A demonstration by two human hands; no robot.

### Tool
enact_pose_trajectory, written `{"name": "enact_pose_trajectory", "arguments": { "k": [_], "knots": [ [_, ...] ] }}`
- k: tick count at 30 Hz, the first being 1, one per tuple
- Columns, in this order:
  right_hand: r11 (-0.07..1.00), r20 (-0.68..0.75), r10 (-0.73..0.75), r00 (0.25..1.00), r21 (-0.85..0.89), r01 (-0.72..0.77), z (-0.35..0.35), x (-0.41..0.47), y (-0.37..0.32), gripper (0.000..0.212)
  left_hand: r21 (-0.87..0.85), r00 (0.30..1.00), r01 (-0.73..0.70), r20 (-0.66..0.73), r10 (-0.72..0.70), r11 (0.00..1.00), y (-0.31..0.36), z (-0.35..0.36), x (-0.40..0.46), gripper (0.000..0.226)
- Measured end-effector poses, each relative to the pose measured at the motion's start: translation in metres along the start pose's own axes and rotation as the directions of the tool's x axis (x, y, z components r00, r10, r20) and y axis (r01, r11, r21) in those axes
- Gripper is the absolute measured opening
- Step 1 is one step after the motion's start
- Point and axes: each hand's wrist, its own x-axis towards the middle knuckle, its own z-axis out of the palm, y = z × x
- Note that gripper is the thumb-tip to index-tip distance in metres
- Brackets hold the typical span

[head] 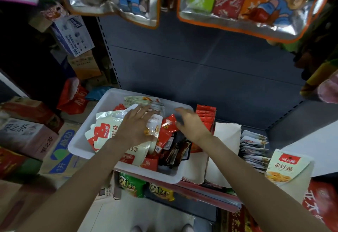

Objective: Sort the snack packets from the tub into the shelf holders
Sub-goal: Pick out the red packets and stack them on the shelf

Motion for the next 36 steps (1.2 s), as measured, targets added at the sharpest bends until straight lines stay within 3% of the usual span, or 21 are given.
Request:
{"name": "enact_pose_trajectory", "arguments": {
  "k": [4, 6, 8, 11, 13, 18, 21, 23, 25, 28, 31, 36],
  "knots": [
    [0.974, 0.207, 0.227, 0.952, -0.021, -0.228, 0.023, 0.027, -0.015, 0.058, 0.136, 0.987, -0.005, 0.162, -0.018, 0.991, -0.013, 0.005, -0.002, 0.1],
    [0.946, 0.179, 0.323, 0.929, -0.062, -0.317, 0.033, 0.036, -0.014, 0.057, 0.158, 0.982, 0.001, 0.188, -0.032, 0.987, -0.018, 0.011, -0.006, 0.099],
    [0.928, 0.099, 0.372, 0.923, -0.056, -0.368, 0.035, 0.043, -0.013, 0.043, 0.143, 0.982, 0.005, 0.184, -0.032, 0.99, -0.02, 0.016, -0.007, 0.099],
    [0.93, 0.095, 0.363, 0.927, 0.033, -0.367, 0.033, 0.044, -0.011, 0.009, 0.13, 0.983, -0.008, 0.181, -0.016, 0.991, -0.02, 0.018, -0.004, 0.099],
    [0.944, 0.058, 0.313, 0.948, 0.093, -0.317, 0.032, 0.039, -0.011, 0.027, 0.12, 0.982, -0.005, 0.188, -0.018, 0.993, -0.02, 0.018, -0.002, 0.1],
    [0.95, -0.159, 0.197, 0.967, 0.274, -0.148, 0.011, 0.01, -0.014, 0.006, 0.122, 0.975, 0.012, 0.221, -0.039, 0.992, -0.016, 0.019, -0.002, 0.095],
    [0.98, -0.272, 0.068, 0.96, 0.198, -0.014, -0.024, -0.004, -0.012, 0.004, -0.025, 0.989, 0.102, 0.108, -0.099, 0.994, -0.002, 0.018, 0.003, 0.071],
    [0.988, -0.324, 0.026, 0.946, 0.155, 0.025, -0.051, -0.009, -0.011, 0.009, -0.244, 0.988, 0.102, -0.089, -0.127, 0.964, 0.012, 0.016, 0.01, 0.05],
    [0.989, -0.33, 0.008, 0.944, 0.144, 0.042, -0.073, -0.014, -0.009, 0.011, -0.497, 0.971, 0.043, -0.182, -0.153, 0.867, 0.03, 0.012, 0.017, 0.037],
    [0.99, -0.308, 0.019, 0.951, 0.14, 0.025, -0.093, -0.024, -0.003, 0.01, -0.684, 0.992, 0.01, -0.086, -0.094, 0.73, 0.06, 0.003, 0.022, 0.032],
    [0.996, -0.279, 0.025, 0.96, 0.087, -0.001, -0.099, -0.029, 0.006, 0.012, -0.772, 0.995, 0.095, 0.093, -0.036, 0.628, 0.08, 0.007, 0.032, 0.037],
    [0.999, -0.169, 0.037, 0.985, 0.002, -0.038, -0.086, -0.032, 0.026, 0.01, -0.753, 0.962, 0.24, 0.27, -0.046, 0.612, 0.095, 0.02, 0.044, 0.041]
  ]
}}
